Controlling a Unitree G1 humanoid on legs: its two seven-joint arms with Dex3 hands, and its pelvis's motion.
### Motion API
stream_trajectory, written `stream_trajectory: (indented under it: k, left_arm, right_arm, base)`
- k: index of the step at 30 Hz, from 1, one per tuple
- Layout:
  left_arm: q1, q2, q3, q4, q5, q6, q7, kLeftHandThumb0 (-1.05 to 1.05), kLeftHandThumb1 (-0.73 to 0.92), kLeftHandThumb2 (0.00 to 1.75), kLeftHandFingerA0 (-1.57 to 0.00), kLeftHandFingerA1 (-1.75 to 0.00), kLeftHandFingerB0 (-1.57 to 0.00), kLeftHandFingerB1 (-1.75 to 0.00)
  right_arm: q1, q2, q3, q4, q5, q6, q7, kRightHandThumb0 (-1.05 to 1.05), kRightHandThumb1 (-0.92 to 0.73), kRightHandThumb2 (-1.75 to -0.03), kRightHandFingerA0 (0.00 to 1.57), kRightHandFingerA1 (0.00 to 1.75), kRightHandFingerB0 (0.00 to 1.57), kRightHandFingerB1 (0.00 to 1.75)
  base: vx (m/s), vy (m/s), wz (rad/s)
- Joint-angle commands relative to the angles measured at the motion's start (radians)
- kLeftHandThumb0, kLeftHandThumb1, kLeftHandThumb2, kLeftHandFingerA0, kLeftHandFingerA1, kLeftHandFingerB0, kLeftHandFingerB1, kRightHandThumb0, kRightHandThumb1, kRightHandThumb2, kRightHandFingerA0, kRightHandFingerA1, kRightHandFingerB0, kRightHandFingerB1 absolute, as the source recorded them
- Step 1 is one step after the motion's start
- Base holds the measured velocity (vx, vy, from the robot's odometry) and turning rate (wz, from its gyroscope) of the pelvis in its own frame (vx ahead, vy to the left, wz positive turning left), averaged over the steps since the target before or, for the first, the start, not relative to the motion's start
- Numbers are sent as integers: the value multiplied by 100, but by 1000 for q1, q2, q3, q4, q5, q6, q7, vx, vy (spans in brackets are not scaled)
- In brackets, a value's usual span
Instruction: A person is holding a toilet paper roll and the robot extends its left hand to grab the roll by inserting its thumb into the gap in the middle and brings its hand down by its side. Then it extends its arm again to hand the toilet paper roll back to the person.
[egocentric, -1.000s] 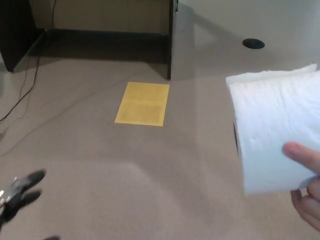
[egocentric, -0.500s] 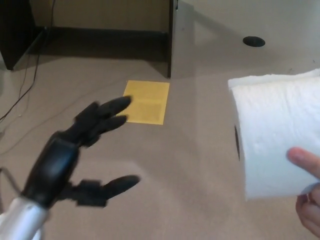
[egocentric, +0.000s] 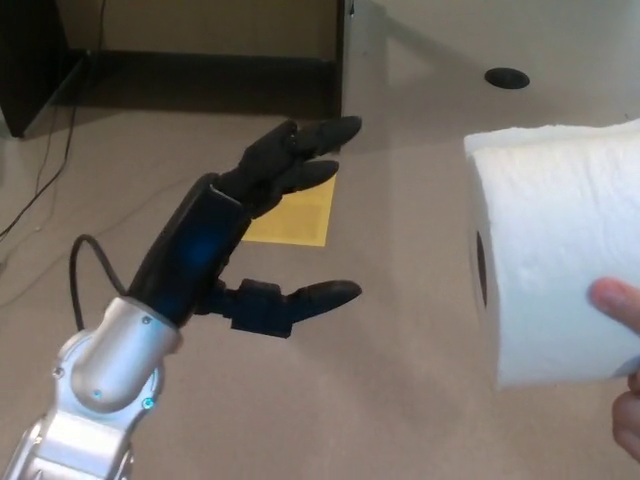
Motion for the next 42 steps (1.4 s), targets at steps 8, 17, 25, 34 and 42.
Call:
stream_trajectory:
  k: [8,17,25,34,42]
  left_arm:
    - [-141,-82,-56,36,51,29,-1,-37,36,58,-21,-36,-10,-31]
    - [-187,-102,-92,5,113,88,8,-47,37,61,-17,-38,-8,-30]
    - [-176,-108,-105,-21,113,84,-6,-31,23,83,0,-48,0,-49]
    - [-164,-96,-106,-48,116,72,-20,-24,25,81,0,-48,0,-49]
    - [-192,-87,-90,-43,112,66,-35,-24,25,81,0,-48,0,-49]
  right_arm:
    - [2,-7,-1,8,2,14,-4,-46,-68,-61,67,53,47,40]
    - [-5,-8,-1,10,2,29,8,-48,-54,-87,64,65,44,54]
    - [-3,-9,9,10,-5,26,4,-44,-67,-61,74,59,51,41]
    - [-9,1,14,9,-6,35,-5,-43,-67,-60,79,66,53,41]
    - [-42,-3,11,11,-3,29,2,-42,-66,-60,72,59,53,43]
  base:
    - [0,0,0]
    - [0,0,0]
    - [0,0,0]
    - [0,0,0]
    - [0,0,0]
